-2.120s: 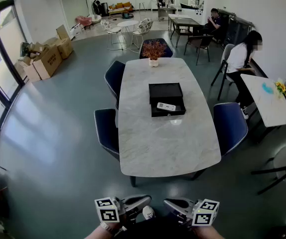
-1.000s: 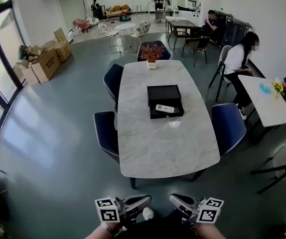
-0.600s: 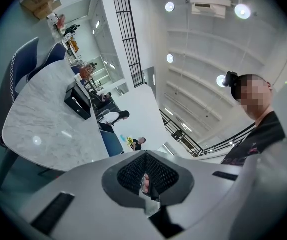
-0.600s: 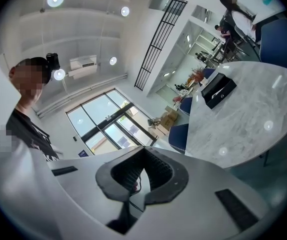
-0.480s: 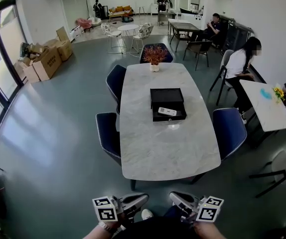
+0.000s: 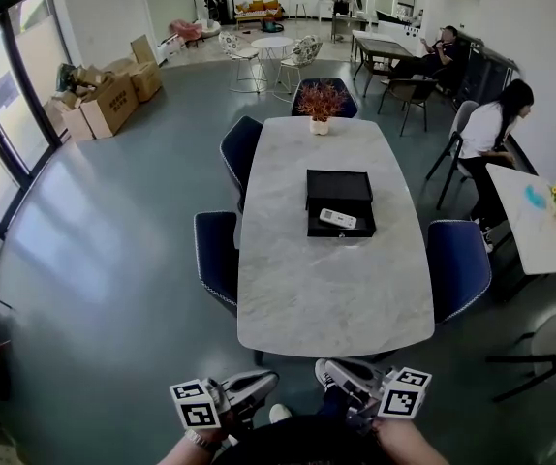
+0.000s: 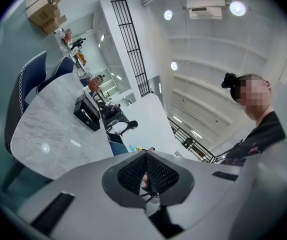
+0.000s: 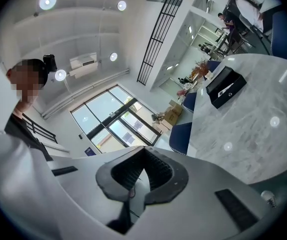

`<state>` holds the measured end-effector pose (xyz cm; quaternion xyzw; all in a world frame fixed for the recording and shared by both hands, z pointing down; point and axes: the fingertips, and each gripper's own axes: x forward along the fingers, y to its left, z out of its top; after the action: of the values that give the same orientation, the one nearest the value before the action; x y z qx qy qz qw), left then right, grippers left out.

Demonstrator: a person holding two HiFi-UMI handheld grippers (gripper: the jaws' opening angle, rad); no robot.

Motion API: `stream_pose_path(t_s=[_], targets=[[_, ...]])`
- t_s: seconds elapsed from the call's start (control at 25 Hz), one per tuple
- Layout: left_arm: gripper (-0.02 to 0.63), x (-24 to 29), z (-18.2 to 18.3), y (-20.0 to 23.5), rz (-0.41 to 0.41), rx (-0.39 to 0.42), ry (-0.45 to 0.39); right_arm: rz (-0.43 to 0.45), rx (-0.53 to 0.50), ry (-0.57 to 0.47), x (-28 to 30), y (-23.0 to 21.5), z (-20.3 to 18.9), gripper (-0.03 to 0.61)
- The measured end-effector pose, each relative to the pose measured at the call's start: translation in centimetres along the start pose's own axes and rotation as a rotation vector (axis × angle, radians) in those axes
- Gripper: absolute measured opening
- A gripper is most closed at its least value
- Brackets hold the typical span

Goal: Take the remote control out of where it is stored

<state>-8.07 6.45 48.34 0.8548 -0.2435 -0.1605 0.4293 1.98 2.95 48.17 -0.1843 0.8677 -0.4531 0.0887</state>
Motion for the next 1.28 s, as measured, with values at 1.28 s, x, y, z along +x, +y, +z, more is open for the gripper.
stream_pose_path(t_s=[1.28], targets=[[0.005, 11.1, 5.9, 5.8, 0.233, -0.014, -0.195, -0.126, -0.169, 0.178, 3.0, -21.4, 23.9, 0.009]])
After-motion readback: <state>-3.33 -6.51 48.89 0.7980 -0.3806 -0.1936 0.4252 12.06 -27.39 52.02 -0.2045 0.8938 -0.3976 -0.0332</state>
